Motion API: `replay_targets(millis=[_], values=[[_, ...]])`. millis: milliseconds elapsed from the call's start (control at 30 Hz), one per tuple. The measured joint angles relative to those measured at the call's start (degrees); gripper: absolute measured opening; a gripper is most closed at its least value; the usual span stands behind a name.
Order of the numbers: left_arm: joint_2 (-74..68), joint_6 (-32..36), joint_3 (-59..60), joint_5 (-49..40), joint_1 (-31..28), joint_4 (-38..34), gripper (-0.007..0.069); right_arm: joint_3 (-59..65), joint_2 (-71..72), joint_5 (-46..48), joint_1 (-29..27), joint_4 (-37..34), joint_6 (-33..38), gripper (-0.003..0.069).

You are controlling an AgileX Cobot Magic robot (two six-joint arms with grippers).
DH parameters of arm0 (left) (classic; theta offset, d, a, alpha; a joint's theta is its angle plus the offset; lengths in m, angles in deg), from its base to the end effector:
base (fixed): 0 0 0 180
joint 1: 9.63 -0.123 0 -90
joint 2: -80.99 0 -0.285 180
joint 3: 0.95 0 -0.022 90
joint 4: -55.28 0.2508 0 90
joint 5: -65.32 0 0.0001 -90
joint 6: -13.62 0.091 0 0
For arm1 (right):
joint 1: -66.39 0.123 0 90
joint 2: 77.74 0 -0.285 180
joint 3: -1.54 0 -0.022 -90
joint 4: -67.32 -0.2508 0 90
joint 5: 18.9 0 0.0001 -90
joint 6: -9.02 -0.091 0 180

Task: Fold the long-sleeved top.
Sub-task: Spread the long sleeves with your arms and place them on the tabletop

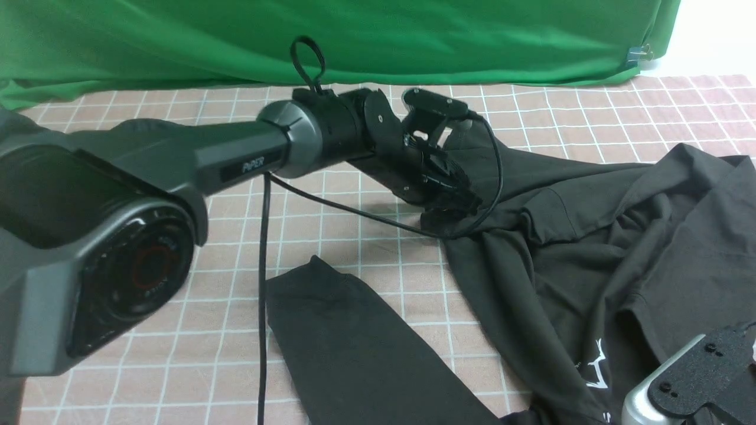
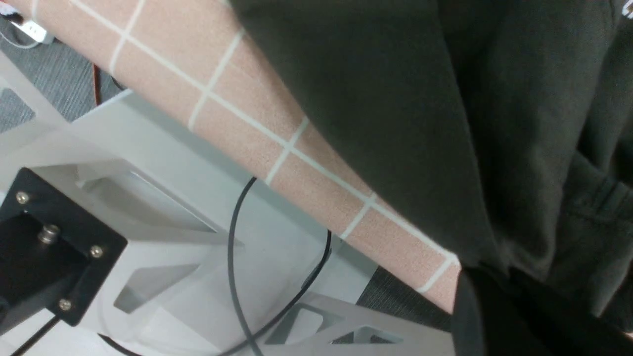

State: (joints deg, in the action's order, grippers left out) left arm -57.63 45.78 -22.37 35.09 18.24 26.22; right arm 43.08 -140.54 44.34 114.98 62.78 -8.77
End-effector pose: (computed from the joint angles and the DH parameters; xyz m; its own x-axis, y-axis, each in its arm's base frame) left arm 0.4303 -0.2527 0.1447 -0.6465 0.4663 -0.6038 0.6573 0.7422 -0.1307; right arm 0.0863 0.1075 0.2470 -0.8648 -0.4688 -0.1801 -0.4941 0.8583 0.1383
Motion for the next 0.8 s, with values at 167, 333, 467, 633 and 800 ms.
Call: replay_targets(millis=[167, 333, 467, 633, 800], values=[[1.9, 2.3, -0.2, -1.3, -0.2, 2.9, 0.0041, 0.0, 0.0, -0.1, 0.0, 2.4, -0.1, 0.0032], [9.2, 2.0, -0.2, -2.3, -1.1, 9.4, 0.0037, 0.0, 0.0, 1.6, 0.0, 5.8, -0.3, 0.0032], [18.2, 1.6, -0.3, -4.0, -4.2, 14.3, 0.0037, -1.6, 0.0, 2.9, -0.1, 10.0, -0.5, 0.0032], [27.2, -1.2, -0.3, -10.3, -9.0, 19.0, 0.0037, -6.4, 0.0, 2.9, -0.2, 15.6, -0.5, 0.0032], [34.7, -5.0, -0.3, -16.7, -12.6, 24.1, 0.0037, -10.4, 0.0, 3.0, -0.2, 21.5, -0.3, 0.0032]])
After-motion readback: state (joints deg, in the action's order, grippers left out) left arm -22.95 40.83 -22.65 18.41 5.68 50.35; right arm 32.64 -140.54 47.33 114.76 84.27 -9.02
